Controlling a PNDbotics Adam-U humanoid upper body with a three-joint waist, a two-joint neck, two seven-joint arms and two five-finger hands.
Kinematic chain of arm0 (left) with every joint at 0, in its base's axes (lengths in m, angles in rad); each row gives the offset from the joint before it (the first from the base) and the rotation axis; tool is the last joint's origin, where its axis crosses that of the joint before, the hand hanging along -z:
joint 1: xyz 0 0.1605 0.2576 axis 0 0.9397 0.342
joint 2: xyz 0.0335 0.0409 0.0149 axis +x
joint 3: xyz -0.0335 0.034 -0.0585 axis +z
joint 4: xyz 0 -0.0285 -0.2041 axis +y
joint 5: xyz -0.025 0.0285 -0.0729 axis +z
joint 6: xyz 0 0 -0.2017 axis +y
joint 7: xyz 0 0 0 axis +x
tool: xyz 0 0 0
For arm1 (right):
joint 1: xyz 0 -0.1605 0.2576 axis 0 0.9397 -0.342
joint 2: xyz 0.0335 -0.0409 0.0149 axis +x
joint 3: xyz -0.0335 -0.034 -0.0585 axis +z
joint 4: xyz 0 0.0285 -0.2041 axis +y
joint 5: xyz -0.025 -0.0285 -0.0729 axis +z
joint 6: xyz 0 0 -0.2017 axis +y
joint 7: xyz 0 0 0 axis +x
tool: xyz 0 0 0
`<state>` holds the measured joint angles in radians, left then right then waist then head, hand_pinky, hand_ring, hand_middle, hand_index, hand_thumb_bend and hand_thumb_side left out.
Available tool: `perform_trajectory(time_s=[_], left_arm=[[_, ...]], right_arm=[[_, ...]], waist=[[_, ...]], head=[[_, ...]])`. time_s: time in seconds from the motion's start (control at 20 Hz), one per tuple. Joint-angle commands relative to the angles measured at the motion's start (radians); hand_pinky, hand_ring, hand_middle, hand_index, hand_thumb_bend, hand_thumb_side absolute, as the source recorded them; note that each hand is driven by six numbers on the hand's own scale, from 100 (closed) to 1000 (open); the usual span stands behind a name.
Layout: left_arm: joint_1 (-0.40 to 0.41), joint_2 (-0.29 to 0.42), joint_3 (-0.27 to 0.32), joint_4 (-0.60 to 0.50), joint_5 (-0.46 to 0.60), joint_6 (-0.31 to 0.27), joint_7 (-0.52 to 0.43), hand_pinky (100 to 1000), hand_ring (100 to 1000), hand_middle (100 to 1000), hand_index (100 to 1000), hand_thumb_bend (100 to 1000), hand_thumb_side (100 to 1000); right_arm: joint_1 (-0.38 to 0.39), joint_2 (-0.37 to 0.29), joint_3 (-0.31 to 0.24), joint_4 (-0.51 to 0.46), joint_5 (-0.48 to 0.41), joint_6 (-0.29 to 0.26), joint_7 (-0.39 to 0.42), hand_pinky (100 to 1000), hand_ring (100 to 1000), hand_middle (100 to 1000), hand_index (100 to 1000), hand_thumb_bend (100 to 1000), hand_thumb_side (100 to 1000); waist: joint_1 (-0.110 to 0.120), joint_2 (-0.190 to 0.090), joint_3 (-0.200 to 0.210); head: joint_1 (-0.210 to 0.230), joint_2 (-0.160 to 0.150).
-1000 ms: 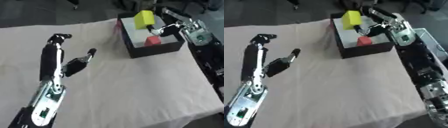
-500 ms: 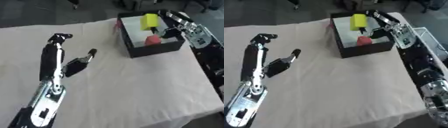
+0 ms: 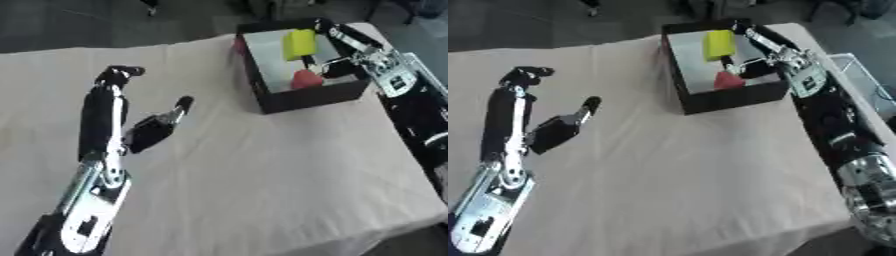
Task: Pick up the objects with one hand, pass them to the other hand, and then place them into the box on the other side of the table.
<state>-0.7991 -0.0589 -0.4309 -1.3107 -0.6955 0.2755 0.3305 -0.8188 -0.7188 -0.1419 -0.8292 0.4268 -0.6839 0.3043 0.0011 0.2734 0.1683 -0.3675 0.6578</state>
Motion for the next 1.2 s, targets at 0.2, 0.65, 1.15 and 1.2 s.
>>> perform_trajectory(time_s=[0.2, 0.65, 1.15, 1.2], left_arm=[[-0.012, 0.006, 0.000, -0.019, 0.004, 0.003, 0.002, 633, 758, 714, 759, 647, 532], [-0.013, 0.013, 0.007, -0.020, 0.003, 0.012, 0.004, 630, 756, 711, 758, 636, 537], [-0.045, 0.107, 0.094, -0.029, -0.014, 0.119, 0.045, 638, 757, 732, 756, 559, 483], [-0.054, 0.129, 0.107, -0.024, -0.023, 0.139, 0.037, 645, 761, 743, 761, 560, 473]], right_arm=[[-0.019, -0.037, -0.020, 0.001, 0.045, -0.026, -0.026, 1000, 1000, 1000, 1000, 100, 228], [-0.012, -0.037, -0.029, -0.041, -0.061, 0.017, -0.050, 1000, 1000, 1000, 1000, 100, 100], [-0.013, -0.080, -0.001, -0.186, -0.494, 0.121, 0.117, 1000, 1000, 1000, 1000, 100, 422], [-0.006, -0.090, -0.005, -0.197, -0.522, 0.132, 0.134, 1000, 1000, 1000, 1000, 100, 403]], waist=[[-0.004, -0.017, -0.002], [-0.005, -0.023, -0.005], [-0.002, -0.046, -0.007], [0.000, -0.049, -0.007]], head=[[0.003, 0.009], [0.012, 0.010], [0.065, 0.040], [0.070, 0.043]])
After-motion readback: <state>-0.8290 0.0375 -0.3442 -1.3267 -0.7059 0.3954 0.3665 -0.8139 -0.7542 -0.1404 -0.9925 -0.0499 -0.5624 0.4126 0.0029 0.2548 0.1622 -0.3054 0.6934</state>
